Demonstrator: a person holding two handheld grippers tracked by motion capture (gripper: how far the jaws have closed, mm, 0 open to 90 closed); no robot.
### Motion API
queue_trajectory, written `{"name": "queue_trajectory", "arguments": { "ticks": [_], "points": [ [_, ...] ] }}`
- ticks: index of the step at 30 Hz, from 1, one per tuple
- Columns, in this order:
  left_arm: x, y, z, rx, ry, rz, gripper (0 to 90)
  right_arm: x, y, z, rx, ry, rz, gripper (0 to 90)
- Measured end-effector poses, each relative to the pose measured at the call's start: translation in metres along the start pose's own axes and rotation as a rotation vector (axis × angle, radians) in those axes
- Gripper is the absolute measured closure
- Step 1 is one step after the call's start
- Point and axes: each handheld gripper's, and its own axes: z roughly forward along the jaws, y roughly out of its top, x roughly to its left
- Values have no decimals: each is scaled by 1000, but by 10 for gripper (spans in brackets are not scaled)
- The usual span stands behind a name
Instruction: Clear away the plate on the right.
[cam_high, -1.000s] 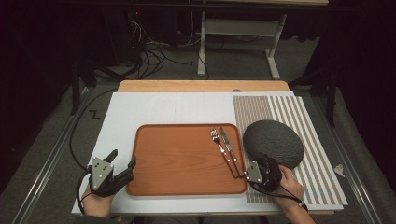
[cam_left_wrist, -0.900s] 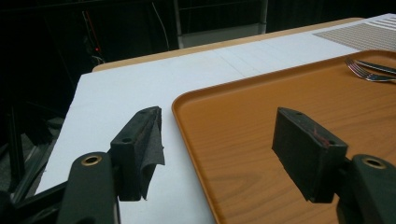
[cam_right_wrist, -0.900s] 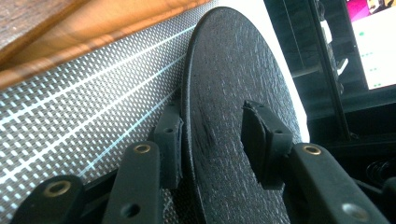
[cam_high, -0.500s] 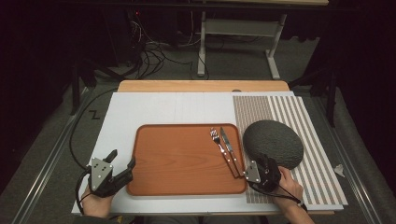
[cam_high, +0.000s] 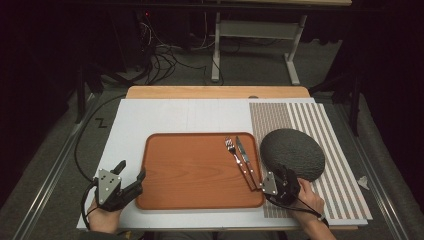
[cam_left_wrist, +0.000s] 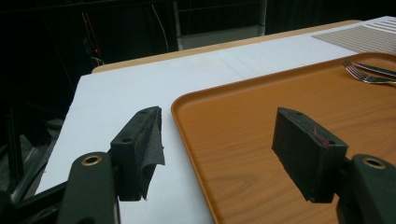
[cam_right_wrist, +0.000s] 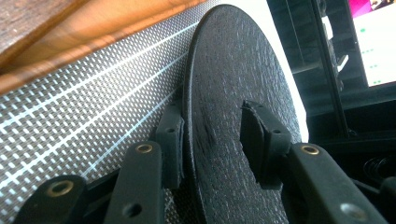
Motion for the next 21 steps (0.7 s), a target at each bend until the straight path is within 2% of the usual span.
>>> {"name": "queue_trajectory", "arguments": {
  "ticks": [21],
  "points": [
    [1,0,-2,-7,-8,-2,331,2,4,0,29,-10,-19,646]
  ]
}}
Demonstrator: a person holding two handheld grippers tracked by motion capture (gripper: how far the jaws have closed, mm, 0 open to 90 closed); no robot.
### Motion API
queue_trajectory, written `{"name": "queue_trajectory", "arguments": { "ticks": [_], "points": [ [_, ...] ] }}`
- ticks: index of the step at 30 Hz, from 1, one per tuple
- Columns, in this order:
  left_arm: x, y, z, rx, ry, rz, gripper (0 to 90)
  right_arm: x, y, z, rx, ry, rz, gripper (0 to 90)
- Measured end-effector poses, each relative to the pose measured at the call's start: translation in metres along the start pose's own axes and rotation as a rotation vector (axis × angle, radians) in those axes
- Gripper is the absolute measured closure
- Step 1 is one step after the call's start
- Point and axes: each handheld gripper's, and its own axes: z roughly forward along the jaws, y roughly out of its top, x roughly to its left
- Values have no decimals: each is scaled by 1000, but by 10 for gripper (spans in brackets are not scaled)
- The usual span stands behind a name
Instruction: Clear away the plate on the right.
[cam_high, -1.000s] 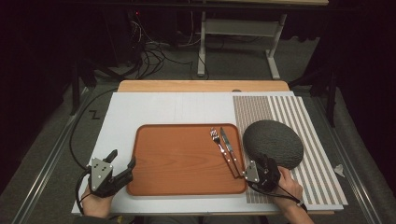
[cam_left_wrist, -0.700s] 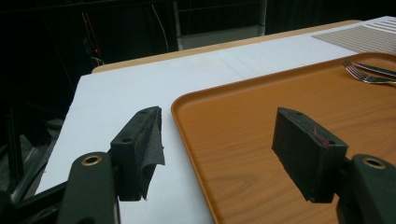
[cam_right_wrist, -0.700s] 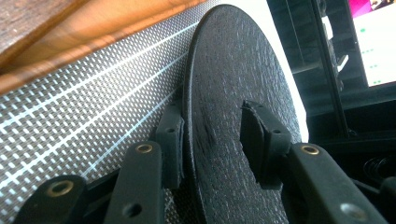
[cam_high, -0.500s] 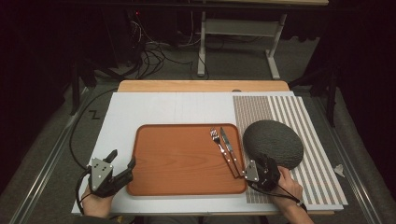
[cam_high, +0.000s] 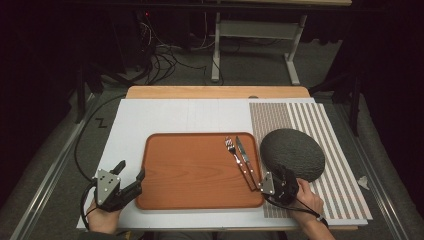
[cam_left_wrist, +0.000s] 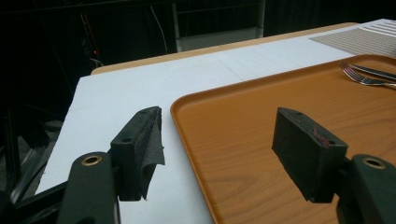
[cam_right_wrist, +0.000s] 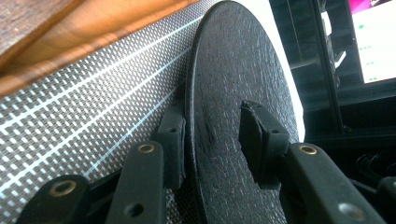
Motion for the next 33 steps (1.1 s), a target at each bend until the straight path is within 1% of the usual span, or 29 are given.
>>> {"name": "queue_trajectory", "arguments": {
  "ticks": [3,7,11,17,20,22,24,27,28,32,33],
  "points": [
    [0,0,1,2,4,-1,331,0,0,0,1,0,-2,646],
    [-1,0,1,4,8,2,331,2,0,0,18,-15,-17,653],
    [0,0,1,5,7,0,331,2,0,0,15,-20,-33,674],
    [-1,0,1,4,8,-1,331,6,2,1,29,-23,-76,753],
    [-1,0,1,6,8,1,331,8,2,1,40,-15,-99,797],
    [0,0,1,5,7,0,332,9,3,1,44,-26,-122,802],
    [0,0,1,5,8,-2,332,9,3,1,49,-26,-122,805],
    [0,0,1,6,9,-5,332,11,3,1,49,-34,-151,817],
    [0,0,1,6,9,-5,332,12,3,1,55,-47,-166,819],
    [0,0,1,5,8,-4,332,12,2,0,55,-48,-189,830],
    [0,0,1,5,7,-4,331,12,2,0,53,-57,-195,838]
  ]
}}
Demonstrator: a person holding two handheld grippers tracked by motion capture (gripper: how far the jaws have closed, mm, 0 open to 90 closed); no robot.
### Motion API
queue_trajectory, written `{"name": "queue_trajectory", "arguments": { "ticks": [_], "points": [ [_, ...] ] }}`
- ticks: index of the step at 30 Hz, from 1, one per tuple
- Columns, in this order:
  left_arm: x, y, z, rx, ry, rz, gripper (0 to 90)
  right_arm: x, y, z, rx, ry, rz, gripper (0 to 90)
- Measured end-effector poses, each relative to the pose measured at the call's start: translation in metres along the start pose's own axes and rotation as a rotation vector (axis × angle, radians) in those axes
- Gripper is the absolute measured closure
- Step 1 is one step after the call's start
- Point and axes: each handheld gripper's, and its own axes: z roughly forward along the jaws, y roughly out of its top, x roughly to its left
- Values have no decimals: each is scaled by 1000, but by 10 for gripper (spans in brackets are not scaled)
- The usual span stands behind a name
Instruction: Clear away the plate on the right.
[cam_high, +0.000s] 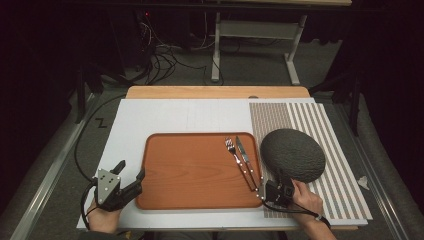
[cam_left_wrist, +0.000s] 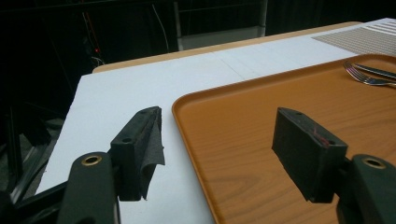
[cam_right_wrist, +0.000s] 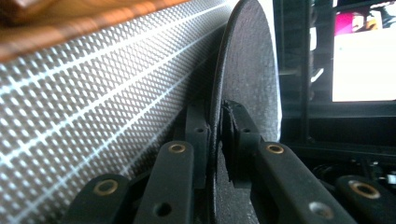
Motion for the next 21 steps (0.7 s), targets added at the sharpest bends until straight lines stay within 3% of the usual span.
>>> {"name": "queue_trajectory", "arguments": {
  "ticks": [4,21],
  "points": [
    [0,0,0,0,2,-3,332,-4,-1,-3,-10,-30,1,864],
    [1,0,-1,-5,-3,-5,332,-8,-3,-5,-19,-32,9,870]
  ]
}}
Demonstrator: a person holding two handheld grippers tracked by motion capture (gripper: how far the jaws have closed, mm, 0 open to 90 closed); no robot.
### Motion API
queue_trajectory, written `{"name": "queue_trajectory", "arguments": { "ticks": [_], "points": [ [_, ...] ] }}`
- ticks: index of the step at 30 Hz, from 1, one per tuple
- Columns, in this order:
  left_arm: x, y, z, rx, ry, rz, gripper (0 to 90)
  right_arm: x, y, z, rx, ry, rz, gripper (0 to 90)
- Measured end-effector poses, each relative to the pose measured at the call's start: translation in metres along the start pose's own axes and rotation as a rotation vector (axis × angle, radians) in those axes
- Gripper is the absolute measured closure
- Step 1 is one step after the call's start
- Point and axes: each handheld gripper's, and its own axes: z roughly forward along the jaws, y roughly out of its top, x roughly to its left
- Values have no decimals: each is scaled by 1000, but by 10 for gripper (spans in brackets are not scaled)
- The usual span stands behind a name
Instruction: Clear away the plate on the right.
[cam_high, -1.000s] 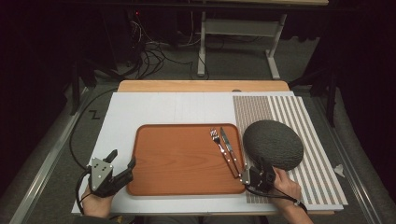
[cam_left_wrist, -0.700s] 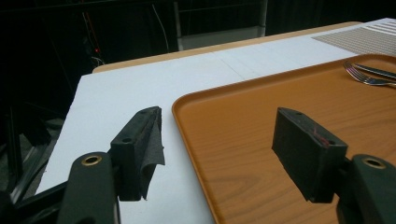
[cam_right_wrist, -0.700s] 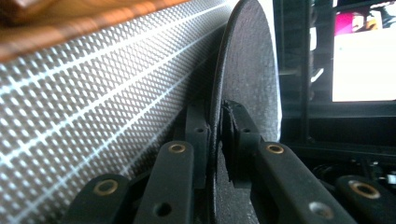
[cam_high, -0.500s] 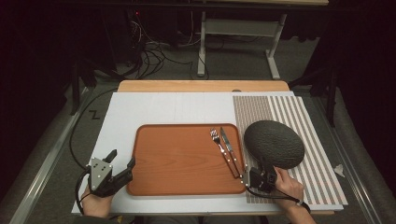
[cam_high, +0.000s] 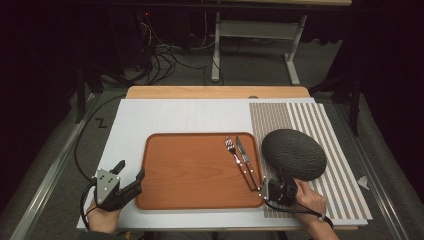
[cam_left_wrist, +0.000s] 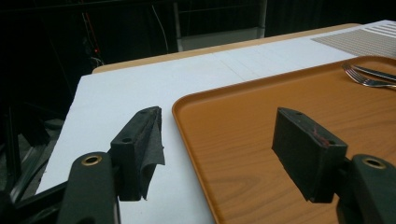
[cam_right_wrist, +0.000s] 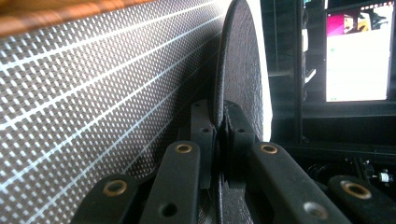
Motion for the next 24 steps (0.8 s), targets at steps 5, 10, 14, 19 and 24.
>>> {"name": "queue_trajectory", "arguments": {
  "ticks": [5,10,14,19,24],
  "points": [
    [0,0,0,0,-1,-1,332,-1,0,-1,13,6,-3,871],
    [-1,0,1,2,1,2,332,-1,-1,-1,8,1,-3,872],
    [-1,0,0,1,1,3,332,-1,-1,-1,5,1,-6,873],
    [0,0,0,2,2,1,332,-1,-1,-1,5,2,-11,873],
    [-1,0,0,1,3,1,332,-1,-1,-1,8,0,-23,873]
  ]
}}
